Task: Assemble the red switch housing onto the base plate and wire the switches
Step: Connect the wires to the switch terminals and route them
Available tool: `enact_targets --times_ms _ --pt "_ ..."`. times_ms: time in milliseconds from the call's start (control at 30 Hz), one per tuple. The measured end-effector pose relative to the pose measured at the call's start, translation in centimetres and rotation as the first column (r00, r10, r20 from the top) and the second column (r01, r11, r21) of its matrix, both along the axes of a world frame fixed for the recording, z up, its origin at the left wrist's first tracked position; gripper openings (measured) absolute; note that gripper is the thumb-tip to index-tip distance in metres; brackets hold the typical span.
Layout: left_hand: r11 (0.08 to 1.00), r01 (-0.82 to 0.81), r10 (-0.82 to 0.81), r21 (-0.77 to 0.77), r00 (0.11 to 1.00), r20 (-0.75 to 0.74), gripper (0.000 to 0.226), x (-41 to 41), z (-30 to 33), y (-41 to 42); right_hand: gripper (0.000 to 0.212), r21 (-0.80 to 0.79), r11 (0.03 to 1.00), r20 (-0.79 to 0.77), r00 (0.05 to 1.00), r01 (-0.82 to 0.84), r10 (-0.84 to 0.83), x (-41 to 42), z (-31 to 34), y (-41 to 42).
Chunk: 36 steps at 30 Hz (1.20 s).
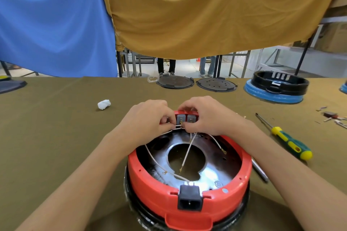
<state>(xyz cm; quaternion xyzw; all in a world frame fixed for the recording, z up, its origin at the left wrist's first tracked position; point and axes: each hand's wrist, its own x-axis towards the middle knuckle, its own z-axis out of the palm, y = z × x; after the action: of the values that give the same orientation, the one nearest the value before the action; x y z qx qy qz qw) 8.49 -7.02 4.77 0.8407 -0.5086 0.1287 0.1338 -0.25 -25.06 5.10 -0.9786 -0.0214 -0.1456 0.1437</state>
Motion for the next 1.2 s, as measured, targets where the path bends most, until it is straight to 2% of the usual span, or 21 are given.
enact_targets --times_ms 200,333,567,733,867,967,1067,1200 --pt "1.0 0.001 -0.001 0.0 1.0 -0.001 0.007 0.0 0.0 0.1 0.046 0.016 1.0 -0.008 1.0 -0.019 0.019 0.2 -0.4 -0.1" --pt "1.0 0.001 -0.001 -0.001 1.0 0.0 0.007 0.0 -0.1 0.0 0.038 0.026 1.0 -0.034 0.999 -0.012 0.012 0.5 -0.6 -0.5" --pt "1.0 0.008 -0.008 -0.007 1.0 -0.012 0.006 0.0 -0.1 0.1 0.036 0.03 0.999 -0.048 0.999 -0.011 0.012 0.5 -0.5 -0.5" --pt "0.999 0.022 -0.024 -0.041 0.999 -0.03 0.004 0.0 0.0 0.2 0.046 0.102 0.993 0.009 0.998 -0.059 0.058 0.0 -0.5 -0.2" --pt "0.981 0.047 -0.078 -0.187 0.984 -0.162 0.012 0.2 -0.2 0.5 0.029 0.112 0.988 0.02 0.994 -0.11 0.109 -0.3 -0.1 0.1" --pt "0.957 -0.036 -0.065 -0.287 0.941 -0.333 0.026 0.7 -0.3 0.8 0.017 0.09 0.989 0.013 0.993 -0.116 0.115 -0.4 0.0 0.1" --pt "0.969 -0.077 -0.051 -0.236 0.867 -0.496 0.032 1.2 -0.5 1.1 0.01 0.063 0.991 0.005 0.993 -0.117 0.117 -0.4 0.0 0.0" --pt "0.972 -0.065 -0.073 -0.227 0.831 -0.552 0.027 1.5 -0.6 1.5 0.006 0.036 0.992 -0.048 0.991 -0.124 0.125 -0.3 0.5 0.2"
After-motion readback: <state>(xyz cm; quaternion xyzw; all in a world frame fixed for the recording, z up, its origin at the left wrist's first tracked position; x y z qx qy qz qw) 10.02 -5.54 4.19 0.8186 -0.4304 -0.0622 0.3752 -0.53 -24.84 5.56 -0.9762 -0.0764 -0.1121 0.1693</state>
